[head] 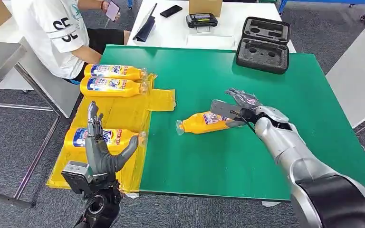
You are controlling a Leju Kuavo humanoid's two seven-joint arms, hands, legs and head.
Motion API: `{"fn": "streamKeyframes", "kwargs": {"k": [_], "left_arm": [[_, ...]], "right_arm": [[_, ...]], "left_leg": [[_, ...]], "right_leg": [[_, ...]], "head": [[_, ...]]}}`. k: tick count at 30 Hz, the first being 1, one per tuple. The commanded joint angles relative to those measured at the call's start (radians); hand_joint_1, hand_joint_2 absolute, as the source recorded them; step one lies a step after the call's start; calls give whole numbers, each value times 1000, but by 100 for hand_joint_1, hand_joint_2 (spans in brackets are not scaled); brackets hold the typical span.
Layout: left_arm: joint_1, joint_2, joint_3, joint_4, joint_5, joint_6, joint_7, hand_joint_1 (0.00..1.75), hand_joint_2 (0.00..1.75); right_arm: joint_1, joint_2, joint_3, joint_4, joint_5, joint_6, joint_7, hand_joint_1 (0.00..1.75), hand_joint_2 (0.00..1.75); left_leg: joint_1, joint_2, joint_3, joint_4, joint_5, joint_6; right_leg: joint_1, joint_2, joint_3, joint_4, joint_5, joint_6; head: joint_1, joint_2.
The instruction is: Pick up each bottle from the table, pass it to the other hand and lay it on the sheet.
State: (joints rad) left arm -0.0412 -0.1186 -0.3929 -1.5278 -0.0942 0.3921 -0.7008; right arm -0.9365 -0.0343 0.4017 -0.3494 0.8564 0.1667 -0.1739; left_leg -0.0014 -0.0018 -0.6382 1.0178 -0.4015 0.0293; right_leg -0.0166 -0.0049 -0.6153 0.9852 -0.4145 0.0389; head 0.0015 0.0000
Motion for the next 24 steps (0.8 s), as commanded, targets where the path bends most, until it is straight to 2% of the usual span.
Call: {"fn": "streamKeyframes", "kwargs": {"k": [1, 5, 14, 16, 24], "left_arm": [[-25, 18, -13, 61, 9, -21, 3, 0, 175], [-41, 16, -18, 76, 18, -17, 3, 0, 175], [-45, 16, -23, 87, 26, -21, 3, 0, 175], [-52, 17, -26, 94, 35, -27, 3, 0, 175], [-87, 12, -39, 140, 41, -30, 3, 0, 175]], "right_arm": [[-77, -3, 68, 116, 36, 49, 61, 0, 175], [-68, -5, 91, 120, 68, 26, 78, 0, 175], [-69, -3, 121, 123, 106, 8, 100, 0, 175], [-56, -4, 140, 125, 130, -11, 111, 0, 175], [-12, -11, 133, 130, 142, -62, 126, 0, 175]], "left_leg": [[1, 1, 8, 1, -4, -3], [0, -1, 2, 0, -1, -1], [0, 0, 2, 0, -1, -1], [1, 0, 6, 0, -3, -2], [1, -2, 5, -1, -1, -1]], "right_leg": [[1, 1, 7, 0, -4, -3], [0, -1, 2, 0, -1, -1], [0, 0, 2, 0, -1, -1], [1, 0, 6, 0, -3, -2], [1, -2, 5, -1, -2, -1]], "head": [[0, 0], [0, 0], [0, 0], [0, 0], [0, 0]]}}
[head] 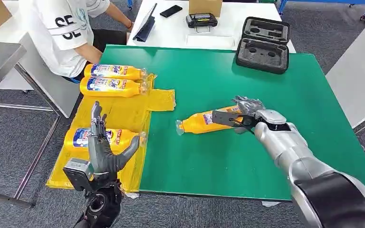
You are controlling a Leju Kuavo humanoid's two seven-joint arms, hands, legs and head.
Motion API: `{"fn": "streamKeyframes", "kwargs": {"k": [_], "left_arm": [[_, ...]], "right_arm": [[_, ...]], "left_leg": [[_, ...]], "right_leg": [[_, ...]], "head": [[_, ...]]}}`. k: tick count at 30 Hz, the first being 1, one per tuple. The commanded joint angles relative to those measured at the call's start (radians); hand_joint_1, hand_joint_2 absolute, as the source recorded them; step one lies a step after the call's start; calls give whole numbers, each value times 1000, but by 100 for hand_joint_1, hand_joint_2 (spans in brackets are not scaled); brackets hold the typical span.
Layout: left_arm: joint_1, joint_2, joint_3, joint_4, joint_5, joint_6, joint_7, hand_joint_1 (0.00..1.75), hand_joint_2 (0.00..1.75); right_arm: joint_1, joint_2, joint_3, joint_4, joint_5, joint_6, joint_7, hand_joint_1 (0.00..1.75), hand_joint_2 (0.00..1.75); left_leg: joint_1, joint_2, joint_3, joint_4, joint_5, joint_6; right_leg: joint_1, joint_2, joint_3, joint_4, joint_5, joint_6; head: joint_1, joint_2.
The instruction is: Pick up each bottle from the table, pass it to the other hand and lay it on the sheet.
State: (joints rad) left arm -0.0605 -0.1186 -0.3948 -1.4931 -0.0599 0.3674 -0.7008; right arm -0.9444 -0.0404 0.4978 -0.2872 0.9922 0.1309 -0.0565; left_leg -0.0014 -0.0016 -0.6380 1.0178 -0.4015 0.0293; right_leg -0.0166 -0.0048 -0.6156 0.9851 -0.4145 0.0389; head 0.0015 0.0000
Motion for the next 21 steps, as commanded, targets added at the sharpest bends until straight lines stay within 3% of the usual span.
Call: {"fn": "streamKeyframes", "kwargs": {"k": [1, 21], "left_arm": [[-67, 12, -37, 105, 7, -5, 3, 0, 175], [-94, -4, -36, 165, 27, -22, 3, 0, 175]], "right_arm": [[-4, -5, 36, 68, 6, -26, 9, 0, 175], [87, 12, 6, 69, -9, -45, -15, 0, 175]], "left_leg": [[1, -2, 3, -1, -1, -1], [1, -1, 4, -1, -1, -1]], "right_leg": [[1, -2, 4, -1, -1, -1], [1, -1, 5, -2, -1, -1]], "head": [[0, 0], [0, 0]]}}
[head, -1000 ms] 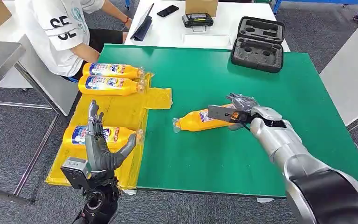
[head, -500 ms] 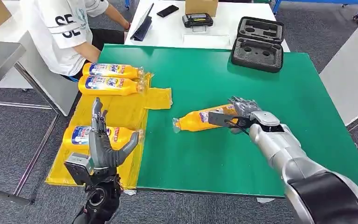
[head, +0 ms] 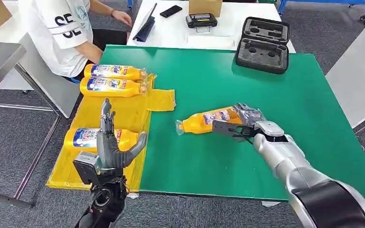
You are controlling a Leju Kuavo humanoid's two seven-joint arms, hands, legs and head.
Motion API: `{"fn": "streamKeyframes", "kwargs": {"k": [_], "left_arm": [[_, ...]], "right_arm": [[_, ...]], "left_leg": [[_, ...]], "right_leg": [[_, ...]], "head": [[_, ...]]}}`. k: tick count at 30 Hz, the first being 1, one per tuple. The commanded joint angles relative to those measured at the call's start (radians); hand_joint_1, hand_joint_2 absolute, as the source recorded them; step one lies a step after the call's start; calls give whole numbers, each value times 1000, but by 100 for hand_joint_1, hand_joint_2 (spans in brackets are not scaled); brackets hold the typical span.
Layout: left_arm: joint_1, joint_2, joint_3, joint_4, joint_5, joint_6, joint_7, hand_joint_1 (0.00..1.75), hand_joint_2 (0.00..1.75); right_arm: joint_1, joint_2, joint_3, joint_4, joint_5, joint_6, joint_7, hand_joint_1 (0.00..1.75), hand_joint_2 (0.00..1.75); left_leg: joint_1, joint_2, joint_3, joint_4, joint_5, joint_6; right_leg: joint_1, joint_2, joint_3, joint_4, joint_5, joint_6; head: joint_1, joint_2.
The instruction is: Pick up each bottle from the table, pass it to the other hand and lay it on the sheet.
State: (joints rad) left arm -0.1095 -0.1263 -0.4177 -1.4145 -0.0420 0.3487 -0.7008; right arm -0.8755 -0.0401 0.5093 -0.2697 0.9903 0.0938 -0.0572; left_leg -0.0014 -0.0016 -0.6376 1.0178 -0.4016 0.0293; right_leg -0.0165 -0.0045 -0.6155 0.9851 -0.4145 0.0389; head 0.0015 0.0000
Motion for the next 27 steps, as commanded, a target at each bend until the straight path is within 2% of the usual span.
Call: {"fn": "streamKeyframes", "kwargs": {"k": [1, 3, 5, 12, 17, 20, 26, 27], "left_arm": [[-45, 3, -13, 86, 9, -4, 3, 0, 175], [-42, 4, -12, 80, 11, -1, 3, 0, 175], [-40, 6, -11, 77, 12, -3, 3, 0, 175], [-34, 6, -4, 75, 21, -12, 3, 0, 175], [-35, -3, 2, 90, 16, -19, 3, 0, 175], [-44, -10, 9, 117, 20, -25, 3, 0, 175], [-38, -7, 13, 111, 15, -24, 3, 0, 175], [-31, -4, 18, 99, 14, -29, 3, 0, 175]], "right_arm": [[14, 13, -6, 50, -7, -9, -13, 0, 175], [1, 16, -21, 47, -13, -12, -31, 0, 175], [-11, 18, -29, 45, -18, -8, -46, 0, 175], [-34, 26, -59, 37, -45, 26, -102, 0, 175], [-64, 37, -59, 40, -50, 125, -120, 0, 175], [-119, 34, -75, 37, -72, 226, -147, 0, 175], [-141, 28, -65, 27, -62, 229, -152, 0, 175], [-169, 27, -66, 26, -79, 223, -161, 0, 175]], "left_leg": [[1, -1, 2, -1, -1, -1], [2, -2, 8, -1, -2, -2], [0, 0, 3, -1, -1, -1], [1, 0, 4, 0, -2, -2], [1, 2, 5, 1, -3, -2], [0, 2, 3, 1, -2, -1], [0, 0, 3, 1, -2, -2], [0, 1, 2, 0, -1, -1]], "right_leg": [[1, -1, 3, -1, -1, -1], [2, -2, 9, -2, -3, -2], [0, -1, 3, -1, -1, -1], [1, 0, 4, 0, -2, -2], [1, 2, 5, 1, -2, -2], [0, 2, 2, 1, -1, -2], [0, 0, 3, 1, -2, -2], [0, 0, 2, 1, -1, -1]], "head": [[0, 0], [0, 0], [0, 0], [0, 0], [0, 0], [0, 0], [0, 0], [0, 0]]}}
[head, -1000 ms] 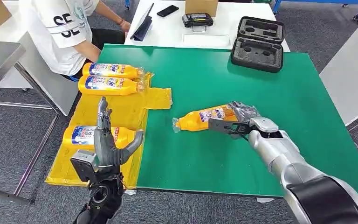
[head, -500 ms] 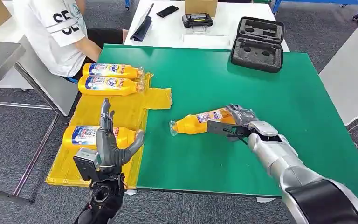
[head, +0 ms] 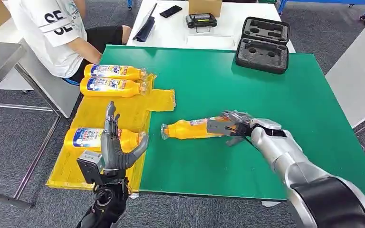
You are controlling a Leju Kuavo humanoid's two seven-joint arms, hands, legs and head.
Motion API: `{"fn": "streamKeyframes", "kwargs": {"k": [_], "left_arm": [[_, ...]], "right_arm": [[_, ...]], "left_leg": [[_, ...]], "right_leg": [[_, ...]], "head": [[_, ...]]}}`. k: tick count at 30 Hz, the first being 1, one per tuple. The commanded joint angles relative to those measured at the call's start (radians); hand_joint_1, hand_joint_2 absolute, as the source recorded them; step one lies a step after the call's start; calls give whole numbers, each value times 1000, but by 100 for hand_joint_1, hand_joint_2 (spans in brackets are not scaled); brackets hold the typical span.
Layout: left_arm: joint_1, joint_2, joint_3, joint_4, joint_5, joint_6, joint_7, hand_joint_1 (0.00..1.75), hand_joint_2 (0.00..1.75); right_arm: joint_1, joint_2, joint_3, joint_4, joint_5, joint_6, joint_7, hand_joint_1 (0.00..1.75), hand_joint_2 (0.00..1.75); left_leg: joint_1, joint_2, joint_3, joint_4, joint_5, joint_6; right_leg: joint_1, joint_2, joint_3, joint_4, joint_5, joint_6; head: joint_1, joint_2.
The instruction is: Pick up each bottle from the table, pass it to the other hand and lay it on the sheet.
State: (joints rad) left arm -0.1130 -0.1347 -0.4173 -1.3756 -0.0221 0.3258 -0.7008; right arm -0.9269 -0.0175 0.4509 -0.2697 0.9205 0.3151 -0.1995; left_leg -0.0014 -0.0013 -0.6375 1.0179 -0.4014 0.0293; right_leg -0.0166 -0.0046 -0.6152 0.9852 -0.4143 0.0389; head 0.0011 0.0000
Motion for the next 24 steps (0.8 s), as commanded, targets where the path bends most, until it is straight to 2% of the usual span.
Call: {"fn": "streamKeyframes", "kwargs": {"k": [1, 3, 7, 10, 11, 14, 15, 16, 24], "left_arm": [[-27, 5, 19, 57, -7, -6, 3, 0, 175], [-23, 8, 21, 56, -5, -10, 3, 0, 175], [-23, 8, 21, 56, -5, -10, 3, 0, 175], [5, 5, 27, 46, -16, -2, 3, 0, 175], [9, 6, 27, 44, -18, -3, 3, 0, 175], [11, 6, 29, 50, -15, -16, 3, 0, 175], [9, 4, 31, 53, -18, -23, 3, 0, 175], [8, 2, 33, 57, -21, -27, 3, 0, 175], [1, 1, 37, 69, -19, -42, 3, 0, 175]], "right_arm": [[-128, 3, -13, 24, -14, 5, -22, 0, 175], [-156, -4, -20, 23, -21, 29, -24, 0, 175], [-156, -4, -20, 23, -21, 29, -24, 0, 175], [-136, -4, -32, 15, -29, 5, -8, 0, 175], [-131, -4, -29, 13, -26, 3, -6, 0, 175], [-116, -5, -29, 13, -24, -1, 0, 0, 175], [-106, -4, -24, 12, -18, 3, 4, 0, 175], [-100, -2, -20, 14, -14, 8, 4, 0, 175], [-45, 25, -6, 19, -6, 11, -28, 0, 175]], "left_leg": [[1, 0, 4, 1, -2, -2], [-1, 1, 1, 0, -1, -1], [0, 0, 3, 0, -2, -2], [1, 0, 7, 0, -3, -3], [0, 0, 4, 0, -2, -1], [0, 0, 3, -1, -1, -1], [2, 1, 8, 0, -4, -3], [1, 0, 4, -1, -2, -1], [1, 0, 5, -1, -2, -2]], "right_leg": [[1, 1, 4, 1, -2, -2], [-1, 1, 0, 2, -1, -1], [0, 0, 3, 0, -2, -1], [2, 0, 8, -1, -3, -3], [0, 1, 4, -1, -1, -1], [0, 0, 3, -1, -1, -1], [2, 1, 8, -1, -3, -2], [1, 0, 5, -1, -2, -1], [1, 1, 6, -2, -1, -2]], "head": [[0, 0], [0, 0], [0, 0], [0, 0], [0, 0], [0, 0], [0, 0], [0, 0], [0, 0]]}}
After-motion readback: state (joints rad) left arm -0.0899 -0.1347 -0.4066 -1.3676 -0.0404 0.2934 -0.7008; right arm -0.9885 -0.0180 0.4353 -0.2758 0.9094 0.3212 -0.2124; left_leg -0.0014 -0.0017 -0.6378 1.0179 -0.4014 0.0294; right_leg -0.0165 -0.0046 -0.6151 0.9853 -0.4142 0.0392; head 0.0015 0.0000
